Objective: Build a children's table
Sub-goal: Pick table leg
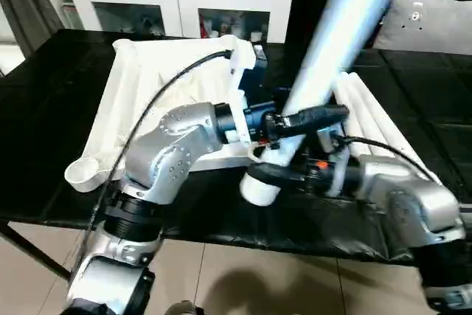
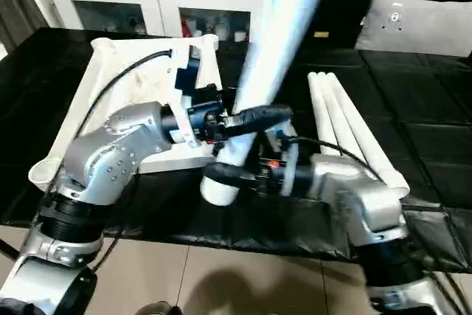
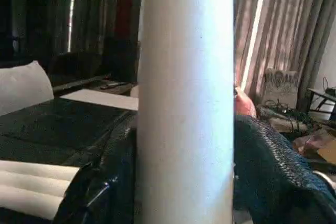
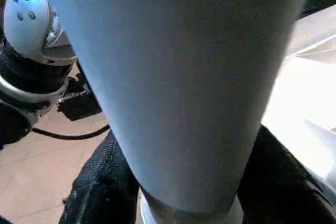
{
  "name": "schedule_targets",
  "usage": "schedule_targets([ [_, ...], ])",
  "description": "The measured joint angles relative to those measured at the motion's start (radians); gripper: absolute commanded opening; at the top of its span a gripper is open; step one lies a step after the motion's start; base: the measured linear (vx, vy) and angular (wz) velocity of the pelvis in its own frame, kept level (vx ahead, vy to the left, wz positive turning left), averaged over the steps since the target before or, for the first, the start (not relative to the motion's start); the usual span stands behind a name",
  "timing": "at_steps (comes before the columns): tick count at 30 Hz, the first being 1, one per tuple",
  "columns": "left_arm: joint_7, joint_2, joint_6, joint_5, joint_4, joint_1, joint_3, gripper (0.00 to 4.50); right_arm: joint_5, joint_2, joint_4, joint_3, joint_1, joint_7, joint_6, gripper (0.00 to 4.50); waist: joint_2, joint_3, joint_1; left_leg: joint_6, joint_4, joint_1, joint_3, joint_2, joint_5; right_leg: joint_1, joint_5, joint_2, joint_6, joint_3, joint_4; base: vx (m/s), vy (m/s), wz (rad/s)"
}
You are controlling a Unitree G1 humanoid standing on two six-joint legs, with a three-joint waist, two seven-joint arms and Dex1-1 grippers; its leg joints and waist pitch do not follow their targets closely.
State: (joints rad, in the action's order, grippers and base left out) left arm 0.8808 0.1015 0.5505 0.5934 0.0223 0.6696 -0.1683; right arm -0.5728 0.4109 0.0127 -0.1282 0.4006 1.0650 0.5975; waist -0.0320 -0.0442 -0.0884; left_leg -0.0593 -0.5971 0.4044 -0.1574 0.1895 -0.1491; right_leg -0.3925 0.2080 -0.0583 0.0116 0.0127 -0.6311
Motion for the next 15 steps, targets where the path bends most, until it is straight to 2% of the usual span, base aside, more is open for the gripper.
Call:
schedule_targets([
  [10,-0.099,-0.075,0.040,0.030,0.004,-0.014,0.062,3.05,0.035,-0.070,-0.032,0.016,-0.005,-0.102,-0.050,1.99,0.000,0.000,0.001,0.000,0.000,0.000,0.000,0.000,0.000,0.000,0.000,0.000,0.000,0.000,0.000,0.000,0.000,0.00],
  [14,-0.136,-0.124,0.067,0.095,0.026,-0.037,0.108,3.05,0.028,-0.110,-0.016,0.035,-0.027,-0.132,-0.064,1.99,-0.001,0.000,0.001,0.000,0.000,0.000,0.000,0.000,0.000,0.000,0.000,0.000,0.000,0.000,0.000,0.000,0.000,0.00],
  [15,-0.149,-0.143,0.082,0.133,0.032,-0.040,0.129,3.05,0.016,-0.121,-0.005,0.041,-0.032,-0.139,-0.064,1.99,-0.001,0.000,0.001,0.000,0.000,0.000,0.000,0.000,0.000,0.000,0.000,0.000,0.000,0.000,0.000,0.000,0.000,0.00],
])
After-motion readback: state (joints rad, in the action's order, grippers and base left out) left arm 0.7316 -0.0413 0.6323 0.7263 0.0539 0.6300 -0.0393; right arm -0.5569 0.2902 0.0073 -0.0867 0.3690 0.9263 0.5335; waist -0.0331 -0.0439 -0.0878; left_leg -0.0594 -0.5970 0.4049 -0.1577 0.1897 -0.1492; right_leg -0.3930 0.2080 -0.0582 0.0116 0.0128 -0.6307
